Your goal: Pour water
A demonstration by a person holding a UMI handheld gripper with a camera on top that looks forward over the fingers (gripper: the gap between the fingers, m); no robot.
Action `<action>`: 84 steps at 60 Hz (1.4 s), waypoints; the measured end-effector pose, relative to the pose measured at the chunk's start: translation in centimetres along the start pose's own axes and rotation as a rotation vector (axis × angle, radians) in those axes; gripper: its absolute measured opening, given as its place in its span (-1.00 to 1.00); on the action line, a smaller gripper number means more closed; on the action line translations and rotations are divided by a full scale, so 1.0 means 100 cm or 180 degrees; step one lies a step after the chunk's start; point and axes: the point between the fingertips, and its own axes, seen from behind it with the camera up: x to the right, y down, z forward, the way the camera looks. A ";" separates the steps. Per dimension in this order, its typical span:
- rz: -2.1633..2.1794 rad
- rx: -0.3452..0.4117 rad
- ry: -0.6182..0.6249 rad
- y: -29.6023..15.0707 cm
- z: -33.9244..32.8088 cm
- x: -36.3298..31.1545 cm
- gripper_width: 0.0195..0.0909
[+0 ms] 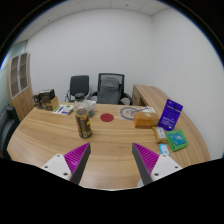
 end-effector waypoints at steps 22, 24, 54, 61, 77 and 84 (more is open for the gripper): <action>0.0165 0.0373 -0.0056 -0.051 0.151 -0.115 0.86; 0.0156 0.0384 -0.0038 -0.053 0.166 -0.119 0.85; 0.0167 0.0563 0.0223 -0.066 0.230 -0.129 -0.45; -0.0077 0.0552 0.0465 -0.086 0.220 -0.107 -0.47; -0.1548 0.0535 0.1417 -0.183 0.221 -0.006 -0.47; -0.2708 0.0298 0.1980 -0.222 0.237 0.026 -0.48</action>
